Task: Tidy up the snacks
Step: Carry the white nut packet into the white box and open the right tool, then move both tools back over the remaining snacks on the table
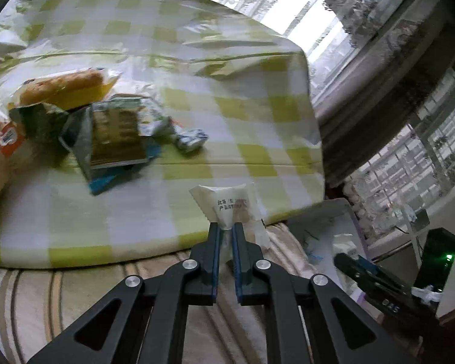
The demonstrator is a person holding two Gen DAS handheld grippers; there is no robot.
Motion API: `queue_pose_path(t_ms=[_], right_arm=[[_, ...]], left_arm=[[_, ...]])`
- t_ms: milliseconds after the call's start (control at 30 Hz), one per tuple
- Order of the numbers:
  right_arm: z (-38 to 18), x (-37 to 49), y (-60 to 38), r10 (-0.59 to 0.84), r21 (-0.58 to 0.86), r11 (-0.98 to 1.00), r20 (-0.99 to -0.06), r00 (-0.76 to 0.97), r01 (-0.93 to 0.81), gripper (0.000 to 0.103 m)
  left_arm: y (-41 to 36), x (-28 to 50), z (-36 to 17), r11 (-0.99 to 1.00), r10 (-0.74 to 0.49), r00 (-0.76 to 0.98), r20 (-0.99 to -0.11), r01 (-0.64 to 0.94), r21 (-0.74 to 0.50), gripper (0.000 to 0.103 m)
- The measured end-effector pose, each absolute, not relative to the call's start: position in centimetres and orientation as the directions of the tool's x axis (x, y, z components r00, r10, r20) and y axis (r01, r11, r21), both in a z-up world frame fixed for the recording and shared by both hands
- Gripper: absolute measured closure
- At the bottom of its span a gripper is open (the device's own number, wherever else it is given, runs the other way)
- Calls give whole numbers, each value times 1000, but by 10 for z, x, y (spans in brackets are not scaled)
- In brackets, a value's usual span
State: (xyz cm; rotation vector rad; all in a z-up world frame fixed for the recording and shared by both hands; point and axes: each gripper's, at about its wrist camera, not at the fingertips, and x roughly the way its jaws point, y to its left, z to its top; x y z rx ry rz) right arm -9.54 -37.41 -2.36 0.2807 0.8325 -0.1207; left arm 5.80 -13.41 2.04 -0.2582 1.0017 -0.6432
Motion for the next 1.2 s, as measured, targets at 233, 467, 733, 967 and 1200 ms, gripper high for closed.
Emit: queue_pose_path(t_ms=[233, 467, 733, 967, 1200], right_arm=[[-28, -103, -392, -33, 188, 947, -750, 661, 261, 51], [-36, -114, -419, -78, 178, 929, -764, 641, 325, 51], [-41, -121, -440, -125, 172, 902, -774, 621, 396, 35], [-42, -121, -444, -116, 187, 898, -774, 623, 399, 29], [-40, -115, -429, -75, 206, 911, -768, 636, 357, 29]], left_arm=[[-174, 40, 31, 723, -674, 316, -668, 470, -506, 96], [-221, 19, 28, 672, -695, 235, -680, 550, -496, 96], [-257, 2, 25, 616, -704, 164, -691, 625, -480, 87], [-247, 4, 22, 629, -703, 172, -690, 605, -489, 76], [-214, 7, 29, 688, -677, 275, -683, 566, -454, 59]])
